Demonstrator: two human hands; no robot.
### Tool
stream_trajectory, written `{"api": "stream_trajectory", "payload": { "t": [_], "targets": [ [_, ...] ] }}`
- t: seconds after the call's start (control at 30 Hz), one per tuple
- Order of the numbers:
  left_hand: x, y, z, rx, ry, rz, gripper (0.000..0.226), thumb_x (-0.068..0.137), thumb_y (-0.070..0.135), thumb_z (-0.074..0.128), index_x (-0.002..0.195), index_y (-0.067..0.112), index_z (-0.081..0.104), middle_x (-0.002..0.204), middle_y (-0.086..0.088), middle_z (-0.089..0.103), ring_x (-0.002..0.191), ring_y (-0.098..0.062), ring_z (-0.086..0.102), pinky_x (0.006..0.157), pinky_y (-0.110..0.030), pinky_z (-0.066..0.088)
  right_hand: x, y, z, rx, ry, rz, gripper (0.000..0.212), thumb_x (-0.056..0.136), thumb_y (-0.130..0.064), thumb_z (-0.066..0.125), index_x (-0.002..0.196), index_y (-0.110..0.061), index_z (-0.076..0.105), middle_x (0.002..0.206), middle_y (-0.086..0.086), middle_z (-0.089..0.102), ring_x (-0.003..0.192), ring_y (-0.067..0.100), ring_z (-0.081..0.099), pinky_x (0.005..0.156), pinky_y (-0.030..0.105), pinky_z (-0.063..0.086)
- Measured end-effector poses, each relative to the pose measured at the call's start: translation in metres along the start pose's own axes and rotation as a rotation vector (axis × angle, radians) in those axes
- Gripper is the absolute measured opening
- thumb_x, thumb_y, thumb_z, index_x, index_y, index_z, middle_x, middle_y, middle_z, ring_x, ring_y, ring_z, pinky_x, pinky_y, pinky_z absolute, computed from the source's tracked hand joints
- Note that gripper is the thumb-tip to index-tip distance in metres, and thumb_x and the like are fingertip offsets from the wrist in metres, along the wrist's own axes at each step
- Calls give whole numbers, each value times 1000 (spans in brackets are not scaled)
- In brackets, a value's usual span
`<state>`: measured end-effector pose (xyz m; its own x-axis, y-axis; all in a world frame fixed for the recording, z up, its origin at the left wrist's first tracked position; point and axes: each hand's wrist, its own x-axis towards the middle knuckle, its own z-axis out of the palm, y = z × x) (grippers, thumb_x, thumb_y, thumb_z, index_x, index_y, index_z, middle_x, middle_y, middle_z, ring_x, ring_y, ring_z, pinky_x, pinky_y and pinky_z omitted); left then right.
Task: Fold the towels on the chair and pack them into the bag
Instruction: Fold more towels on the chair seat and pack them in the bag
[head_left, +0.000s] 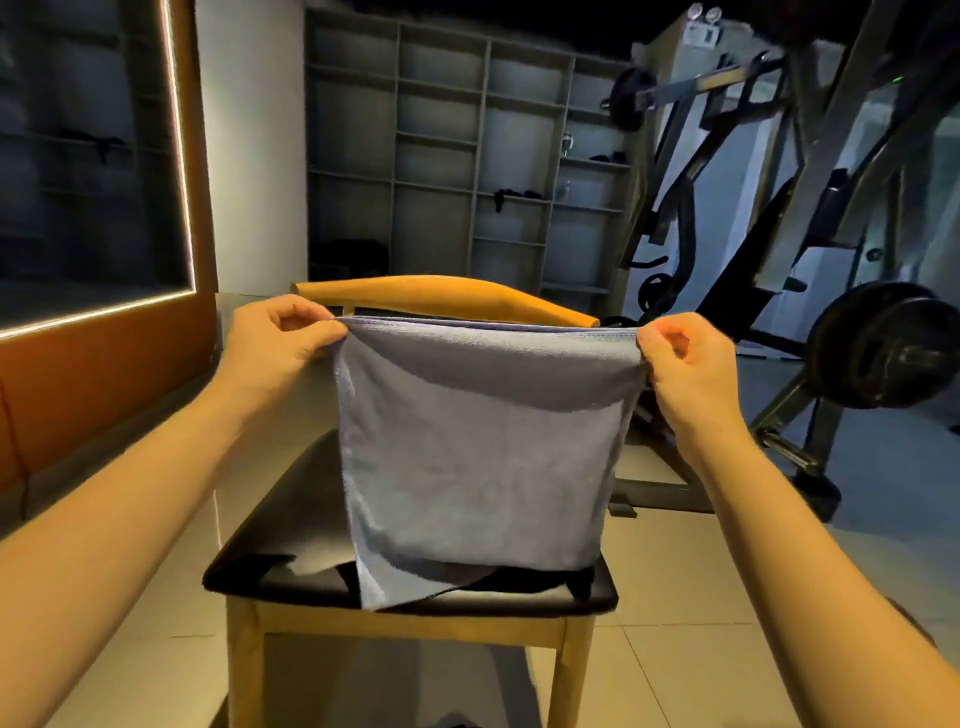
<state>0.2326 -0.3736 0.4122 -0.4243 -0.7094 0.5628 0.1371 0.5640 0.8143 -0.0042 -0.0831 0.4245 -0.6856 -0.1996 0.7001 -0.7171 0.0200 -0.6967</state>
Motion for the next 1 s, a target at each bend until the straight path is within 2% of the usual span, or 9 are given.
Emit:
{"api": "stream_trajectory", "payload": {
  "t": [0.07, 0.2, 0.3, 0.4, 0.5, 0.6, 0.67, 0.83, 1.0],
  "targets": [
    [10, 12, -11, 6, 26, 46, 12, 93, 24, 74, 101, 14, 75, 100, -2, 74, 99, -22, 69, 90, -39, 58, 6, -18, -4, 100, -11, 8, 9, 100, -21, 63, 97, -18, 70, 86, -10, 67, 70, -6, 59, 56, 11, 45],
    [26, 22, -31, -8, -12, -20, 8, 87, 18, 80, 93, 13, 78, 96, -8, 75, 98, -28, 70, 90, -45, 59, 10, -44, -8, 291, -50, 42, 11, 99, -15, 66, 105, -14, 74, 83, -1, 72, 57, 6, 54, 49, 19, 46],
    [34, 25, -40, 38, 1, -77, 7, 85, 21, 82, 87, 16, 78, 91, -7, 74, 94, -23, 66, 84, -40, 55, 10, -51, -6, 181, -127, -13, 11, 98, -10, 66, 103, -7, 75, 81, 12, 73, 54, 12, 59, 51, 26, 52],
    [36, 29, -46, -5, 6, -129, 7, 86, 16, 80, 90, 11, 77, 88, -7, 72, 86, -21, 63, 77, -35, 52, 9, -60, -5, 26, -164, -114, 9, 100, -10, 63, 93, -8, 69, 74, 11, 68, 52, 19, 61, 48, 28, 54],
    [32, 29, -52, -51, -66, -166, 8, 90, 15, 76, 96, 10, 75, 95, -8, 73, 95, -23, 68, 83, -36, 53, 7, -67, 0, -139, -163, -202, 10, 103, -15, 58, 95, -12, 63, 81, 4, 65, 61, 16, 59, 46, 17, 46],
    [26, 24, -60, -29, -93, -144, 6, 91, 17, 76, 94, 12, 75, 100, -8, 72, 101, -25, 68, 92, -42, 55, 7, -69, 1, -178, -140, -217, 9, 104, -18, 57, 96, -16, 61, 82, -2, 64, 66, 10, 56, 57, 22, 43],
    [21, 22, -64, -42, -91, -129, 5, 91, 17, 76, 92, 13, 75, 99, -8, 73, 102, -25, 68, 93, -42, 57, 6, -71, -1, -126, -129, -187, 8, 103, -18, 59, 96, -17, 63, 83, -3, 65, 69, 10, 58, 59, 24, 45],
    [17, 23, -69, -167, -105, -119, 5, 92, 10, 72, 94, 14, 74, 99, -6, 72, 105, -27, 70, 92, -38, 60, -9, -73, -5, 57, -112, -85, 11, 101, -15, 61, 106, -12, 70, 84, 7, 69, 55, 13, 57, 46, 24, 46],
    [17, 31, -66, -320, -206, -152, 16, 97, 7, 63, 93, 15, 76, 91, 1, 75, 99, -20, 70, 77, -25, 61, -14, -68, -14, 294, -106, -40, 13, 101, -13, 61, 100, -4, 71, 74, 11, 64, 49, 12, 47, 42, 23, 37]
  ]
}}
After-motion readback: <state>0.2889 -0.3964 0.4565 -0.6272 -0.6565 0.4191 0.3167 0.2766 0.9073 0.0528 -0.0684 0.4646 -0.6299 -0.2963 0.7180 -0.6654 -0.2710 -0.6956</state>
